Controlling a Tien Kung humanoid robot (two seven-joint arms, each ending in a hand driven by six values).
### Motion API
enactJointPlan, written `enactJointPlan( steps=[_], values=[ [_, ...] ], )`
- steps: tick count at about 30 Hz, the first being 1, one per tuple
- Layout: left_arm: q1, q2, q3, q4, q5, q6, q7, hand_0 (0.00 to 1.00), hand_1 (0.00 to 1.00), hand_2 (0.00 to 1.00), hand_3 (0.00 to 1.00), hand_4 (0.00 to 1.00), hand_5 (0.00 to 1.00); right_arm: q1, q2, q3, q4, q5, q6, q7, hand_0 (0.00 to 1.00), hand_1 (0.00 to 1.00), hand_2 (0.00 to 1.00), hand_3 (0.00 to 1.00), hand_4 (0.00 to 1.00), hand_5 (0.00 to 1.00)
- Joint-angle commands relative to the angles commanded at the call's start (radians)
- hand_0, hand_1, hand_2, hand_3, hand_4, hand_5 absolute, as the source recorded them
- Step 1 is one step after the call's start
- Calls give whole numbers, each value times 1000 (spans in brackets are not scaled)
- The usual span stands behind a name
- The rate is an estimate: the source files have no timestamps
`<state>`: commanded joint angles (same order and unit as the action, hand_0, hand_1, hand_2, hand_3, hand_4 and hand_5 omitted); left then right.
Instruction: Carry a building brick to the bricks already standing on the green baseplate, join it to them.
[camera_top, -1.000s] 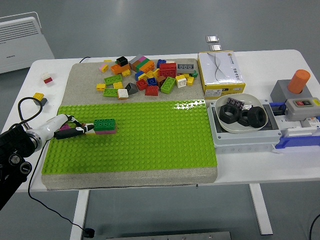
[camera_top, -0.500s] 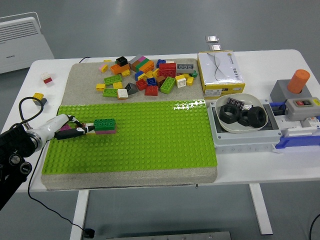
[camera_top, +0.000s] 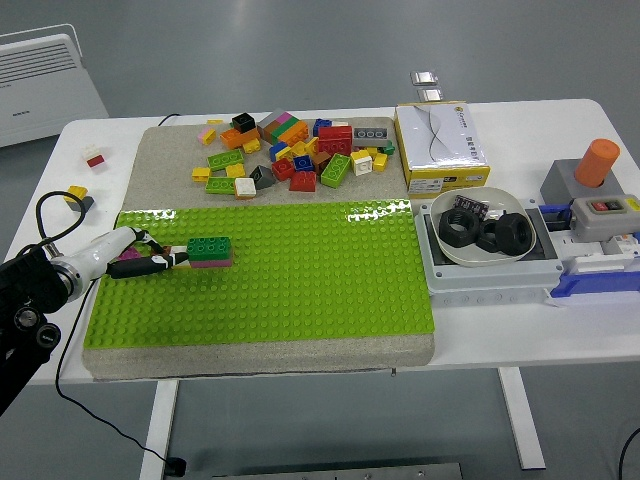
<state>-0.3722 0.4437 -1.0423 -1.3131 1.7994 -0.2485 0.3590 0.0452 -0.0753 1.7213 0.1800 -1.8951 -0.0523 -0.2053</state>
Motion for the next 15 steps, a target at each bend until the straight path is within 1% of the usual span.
enactJointPlan(
  steps=[8,15],
  values=[
    [9,-2,-1,-2,-2,0,-2,998,998,998,689,950,883,-1,-1,-4,0,4,-1,0,711,721,768,786,856,998],
    [6,-6,0,-3,-3,1,-3,998,998,998,688,953,872,0,-2,-6,0,7,-1,0,712,721,768,786,857,998]
  ],
)
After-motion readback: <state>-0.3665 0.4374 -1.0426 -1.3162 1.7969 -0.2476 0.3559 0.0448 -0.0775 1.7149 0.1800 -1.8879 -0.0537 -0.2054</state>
